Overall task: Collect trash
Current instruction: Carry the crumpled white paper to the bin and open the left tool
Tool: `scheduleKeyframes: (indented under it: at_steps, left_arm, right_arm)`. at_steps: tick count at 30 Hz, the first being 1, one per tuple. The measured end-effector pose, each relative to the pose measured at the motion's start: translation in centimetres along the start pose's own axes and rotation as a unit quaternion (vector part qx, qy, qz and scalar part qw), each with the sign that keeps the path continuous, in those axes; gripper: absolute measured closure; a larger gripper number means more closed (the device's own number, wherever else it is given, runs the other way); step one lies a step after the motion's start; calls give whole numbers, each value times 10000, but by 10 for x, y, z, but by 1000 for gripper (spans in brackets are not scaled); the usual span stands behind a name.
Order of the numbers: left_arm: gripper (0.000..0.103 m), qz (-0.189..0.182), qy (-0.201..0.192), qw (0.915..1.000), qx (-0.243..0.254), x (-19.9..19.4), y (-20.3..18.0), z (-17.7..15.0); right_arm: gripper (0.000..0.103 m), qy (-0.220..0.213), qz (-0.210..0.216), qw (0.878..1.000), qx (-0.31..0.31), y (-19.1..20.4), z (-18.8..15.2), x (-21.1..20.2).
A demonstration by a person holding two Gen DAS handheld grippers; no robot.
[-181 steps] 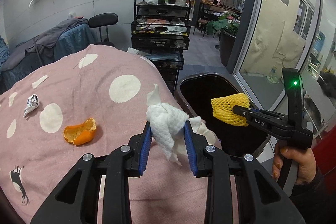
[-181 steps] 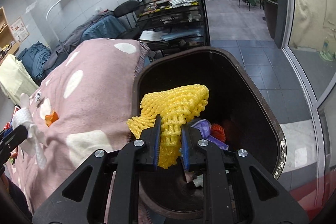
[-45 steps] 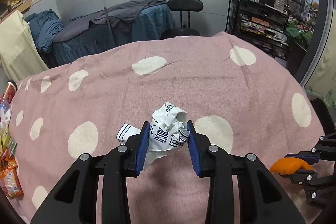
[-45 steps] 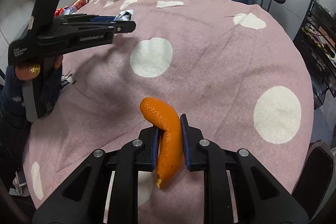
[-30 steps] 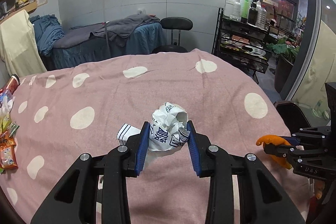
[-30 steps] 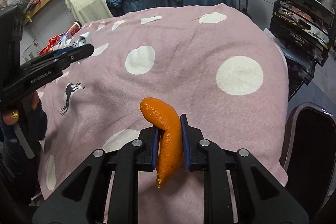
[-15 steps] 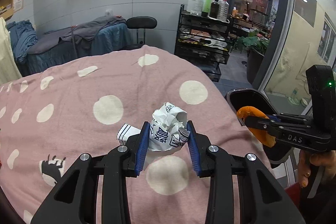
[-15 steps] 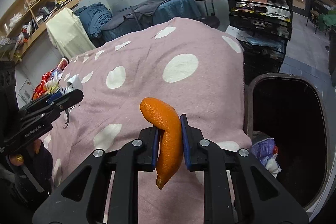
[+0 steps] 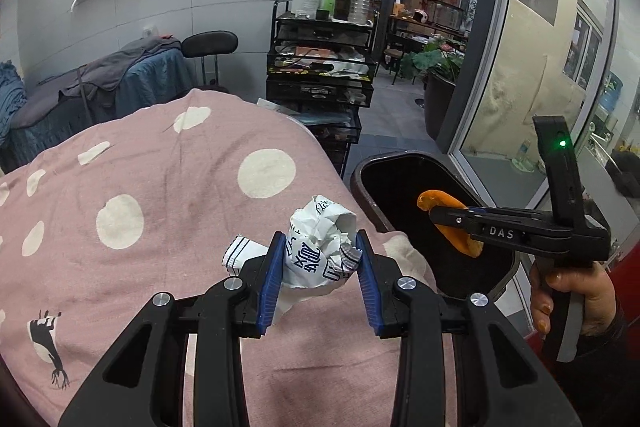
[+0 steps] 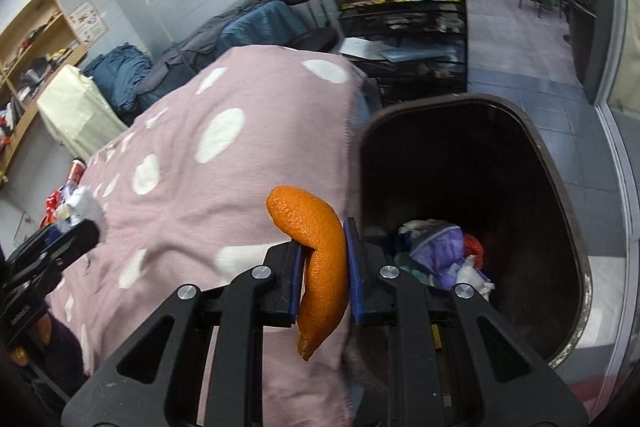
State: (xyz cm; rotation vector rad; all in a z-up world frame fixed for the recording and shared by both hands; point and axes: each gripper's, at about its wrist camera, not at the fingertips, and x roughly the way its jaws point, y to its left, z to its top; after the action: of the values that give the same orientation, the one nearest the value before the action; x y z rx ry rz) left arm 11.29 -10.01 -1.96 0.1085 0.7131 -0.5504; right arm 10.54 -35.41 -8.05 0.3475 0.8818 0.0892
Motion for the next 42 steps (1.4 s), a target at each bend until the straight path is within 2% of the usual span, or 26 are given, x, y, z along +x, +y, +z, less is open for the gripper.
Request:
scheduleKeyframes:
  at_steps: [7, 13, 14, 16, 17, 19, 20, 25, 32, 38, 42]
  left_arm:
    - [68, -166, 90, 9997, 126, 9, -17, 2]
    - [68, -281, 161, 9993, 203, 16, -30, 4]
    - [68, -290, 169, 9992, 216, 17, -32, 4]
    - [68, -297, 187, 9991, 254, 19, -35, 5]
    - [68, -298, 196, 9990, 274, 20, -36, 6]
    - [67, -336, 235, 9988, 282, 23, -38, 7]
    - [67, -367, 270, 9986, 272, 24, -38, 8]
    - [67, -539, 466, 9973, 189, 36, -41, 12]
    - [67, -718, 538, 9953, 365, 47, -61, 20]
    - [67, -710, 678, 9932, 620, 65, -82, 24]
    - [67, -690, 814, 9908, 828, 79, -95, 25]
  right_arm:
    - [83, 460, -500, 9973, 284, -39, 1, 33]
    - [83, 769, -742, 9938, 293, -53, -4, 55]
    - [82, 843, -789, 9929, 291, -55, -6, 59]
    - [73, 892, -861, 9919, 263, -57, -9, 61]
    - [68, 879, -873, 9920, 240, -56, -10, 61]
    - [37, 799, -892, 9926, 184, -54, -14, 59]
    - [34, 750, -892, 9931, 155, -54, -17, 57]
    - [33, 554, -710, 9955, 304, -53, -25, 40]
    - [29, -25, -594, 9959, 689, -59, -21, 4]
    - [25, -436, -731, 9914, 990, -73, -16, -21]
    - [24, -548, -856, 9876, 1196, -86, -14, -30]
